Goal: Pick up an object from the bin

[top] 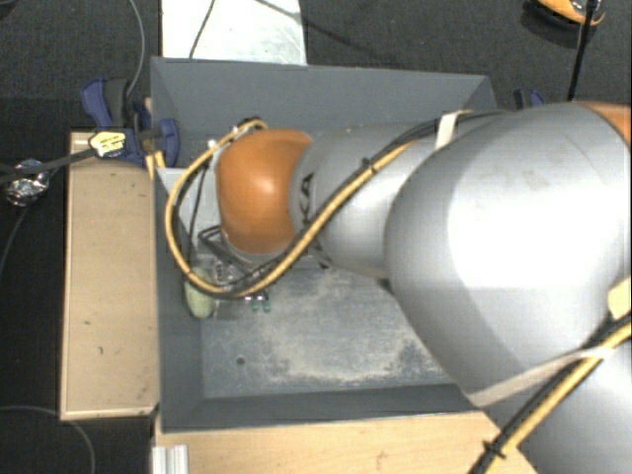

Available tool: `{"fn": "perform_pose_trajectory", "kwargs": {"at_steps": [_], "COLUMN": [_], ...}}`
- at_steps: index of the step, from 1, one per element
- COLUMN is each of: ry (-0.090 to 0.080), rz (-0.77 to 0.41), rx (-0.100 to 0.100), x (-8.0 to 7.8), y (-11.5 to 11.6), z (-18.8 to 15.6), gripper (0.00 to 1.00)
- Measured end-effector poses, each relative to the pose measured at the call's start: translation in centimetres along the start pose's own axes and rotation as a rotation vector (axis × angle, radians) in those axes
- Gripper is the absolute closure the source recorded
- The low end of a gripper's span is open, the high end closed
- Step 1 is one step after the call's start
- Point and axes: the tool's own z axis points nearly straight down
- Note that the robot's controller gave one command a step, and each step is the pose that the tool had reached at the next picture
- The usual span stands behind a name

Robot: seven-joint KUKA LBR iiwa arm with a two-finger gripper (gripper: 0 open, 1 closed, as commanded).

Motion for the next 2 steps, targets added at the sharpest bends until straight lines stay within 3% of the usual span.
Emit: {"fn": "perform_pose_trajectory", "kwargs": {"at_steps": [2], "ry": [-0.002], "rz": [-0.019], "rx": [-0.001], "x": [-0.68], "y": [-0.18], "z": [0.04], "gripper": [1.00]}}
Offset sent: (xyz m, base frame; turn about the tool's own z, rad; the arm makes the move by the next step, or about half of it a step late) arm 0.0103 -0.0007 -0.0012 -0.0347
